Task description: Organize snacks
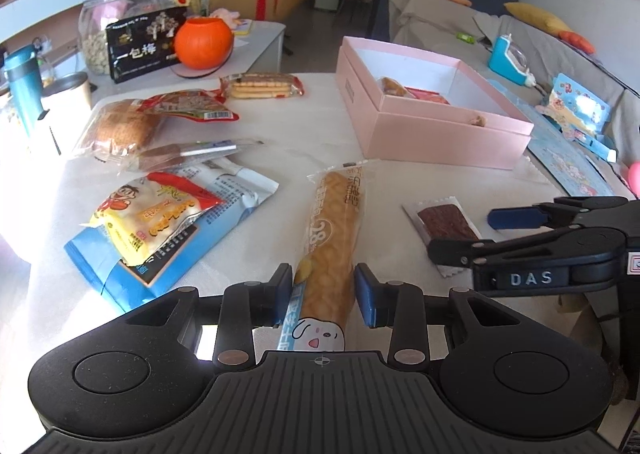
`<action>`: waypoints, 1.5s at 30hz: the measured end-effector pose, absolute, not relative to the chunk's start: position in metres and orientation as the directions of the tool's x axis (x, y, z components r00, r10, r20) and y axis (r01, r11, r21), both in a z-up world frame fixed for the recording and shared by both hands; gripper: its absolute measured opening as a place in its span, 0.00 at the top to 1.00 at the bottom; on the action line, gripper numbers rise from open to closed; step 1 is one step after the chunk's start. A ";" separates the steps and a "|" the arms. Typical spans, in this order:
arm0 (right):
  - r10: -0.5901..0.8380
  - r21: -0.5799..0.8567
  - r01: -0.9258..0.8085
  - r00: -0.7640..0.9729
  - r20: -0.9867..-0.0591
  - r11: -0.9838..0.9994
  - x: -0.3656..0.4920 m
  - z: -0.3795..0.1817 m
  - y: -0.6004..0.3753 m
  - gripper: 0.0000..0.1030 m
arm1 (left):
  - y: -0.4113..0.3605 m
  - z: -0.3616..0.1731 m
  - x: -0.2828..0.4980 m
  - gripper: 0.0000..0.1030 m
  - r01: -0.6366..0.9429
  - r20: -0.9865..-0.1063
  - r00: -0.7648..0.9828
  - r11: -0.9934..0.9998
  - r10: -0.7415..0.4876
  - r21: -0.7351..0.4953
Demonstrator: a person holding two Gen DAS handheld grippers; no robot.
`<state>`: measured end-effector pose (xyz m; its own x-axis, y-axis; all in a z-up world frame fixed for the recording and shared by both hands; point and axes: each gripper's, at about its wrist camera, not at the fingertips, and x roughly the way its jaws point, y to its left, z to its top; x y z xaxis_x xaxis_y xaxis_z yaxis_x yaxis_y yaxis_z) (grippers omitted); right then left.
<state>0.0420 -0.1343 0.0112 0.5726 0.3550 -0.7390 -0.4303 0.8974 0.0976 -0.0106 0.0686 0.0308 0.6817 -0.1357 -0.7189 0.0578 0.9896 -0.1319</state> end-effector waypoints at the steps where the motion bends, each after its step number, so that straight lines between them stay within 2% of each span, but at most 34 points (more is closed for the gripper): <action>1: 0.349 0.091 -0.427 0.578 -0.737 0.900 0.045 0.011 -0.129 0.23 | 0.068 0.031 -0.010 0.63 0.059 -0.722 0.678 0.989 -0.137 -0.132; 2: 0.346 0.084 -0.429 0.582 -0.736 0.899 0.046 0.012 -0.126 0.28 | 0.068 0.030 -0.008 0.62 0.062 -0.727 0.673 0.989 -0.141 -0.134; 3: 0.345 0.066 -0.446 0.581 -0.737 0.893 0.045 0.013 -0.121 0.43 | 0.068 0.029 -0.006 0.62 0.066 -0.733 0.664 0.988 -0.147 -0.139; 4: 0.334 0.028 -0.471 0.581 -0.743 0.881 0.043 0.015 -0.117 0.50 | 0.069 0.028 -0.002 0.62 0.070 -0.744 0.650 0.986 -0.158 -0.149; 7: 0.354 0.020 -0.526 0.544 -0.761 0.850 0.038 0.021 -0.121 0.53 | 0.070 0.025 0.012 0.61 0.103 -0.776 0.591 0.975 -0.220 -0.198; 10: 0.353 0.039 -0.524 0.517 -0.780 0.851 0.037 0.024 -0.139 0.54 | 0.067 0.028 0.024 0.62 0.142 -0.808 0.539 0.972 -0.236 -0.189; 13: 0.331 0.033 -0.491 0.534 -0.778 0.871 0.037 0.032 -0.161 0.55 | 0.062 0.030 0.025 0.66 0.182 -0.788 0.563 0.968 -0.248 -0.175; 17: 0.337 0.064 -0.440 0.577 -0.744 0.896 0.042 0.056 -0.194 0.56 | 0.049 0.061 0.016 0.67 0.253 -0.685 0.674 0.957 -0.279 -0.141; 24: 0.348 0.087 -0.361 0.762 -0.546 0.928 0.080 0.158 -0.232 0.56 | 0.039 0.175 0.069 0.66 0.317 -0.435 0.818 0.927 -0.375 -0.203; 26: 0.338 0.099 -0.338 0.786 -0.518 0.936 0.104 0.180 -0.230 0.55 | 0.033 0.196 0.101 0.65 0.321 -0.411 0.822 0.916 -0.395 -0.240; 28: 0.338 0.101 -0.334 0.800 -0.495 0.937 0.128 0.194 -0.225 0.52 | 0.026 0.202 0.140 0.64 0.324 -0.426 0.798 0.900 -0.426 -0.293; 29: 0.344 0.093 -0.344 0.804 -0.486 0.934 0.138 0.196 -0.222 0.51 | 0.024 0.199 0.158 0.63 0.319 -0.433 0.790 0.895 -0.433 -0.313; 31: 0.310 0.060 -0.326 0.803 -0.510 0.943 0.155 0.193 -0.215 0.34 | 0.023 0.186 0.178 0.63 0.285 -0.441 0.797 0.900 -0.414 -0.330; 35: 0.269 0.086 -0.269 0.778 -0.567 0.959 0.166 0.172 -0.224 0.33 | 0.049 0.158 0.155 0.63 0.228 -0.443 0.816 0.910 -0.373 -0.347; 40: 0.234 0.038 -0.271 0.740 -0.631 0.962 0.160 0.128 -0.226 0.33 | 0.083 0.101 0.088 0.63 0.060 -0.510 0.843 0.973 -0.169 -0.224; 42: 0.229 0.033 -0.277 0.718 -0.657 0.960 0.165 0.115 -0.212 0.33 | 0.099 0.077 0.066 0.63 -0.003 -0.520 0.846 0.974 -0.119 -0.228; 45: 0.296 0.085 -0.331 0.668 -0.682 0.940 0.173 0.106 -0.177 0.33 | 0.128 0.051 0.040 0.63 -0.114 -0.510 0.859 0.955 -0.044 -0.273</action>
<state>0.1734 -0.1768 0.1056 0.6683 0.2965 -0.6822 -0.3306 0.9400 0.0847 0.0400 0.1282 0.0506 0.8593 -0.0435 -0.5097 -0.1136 0.9553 -0.2730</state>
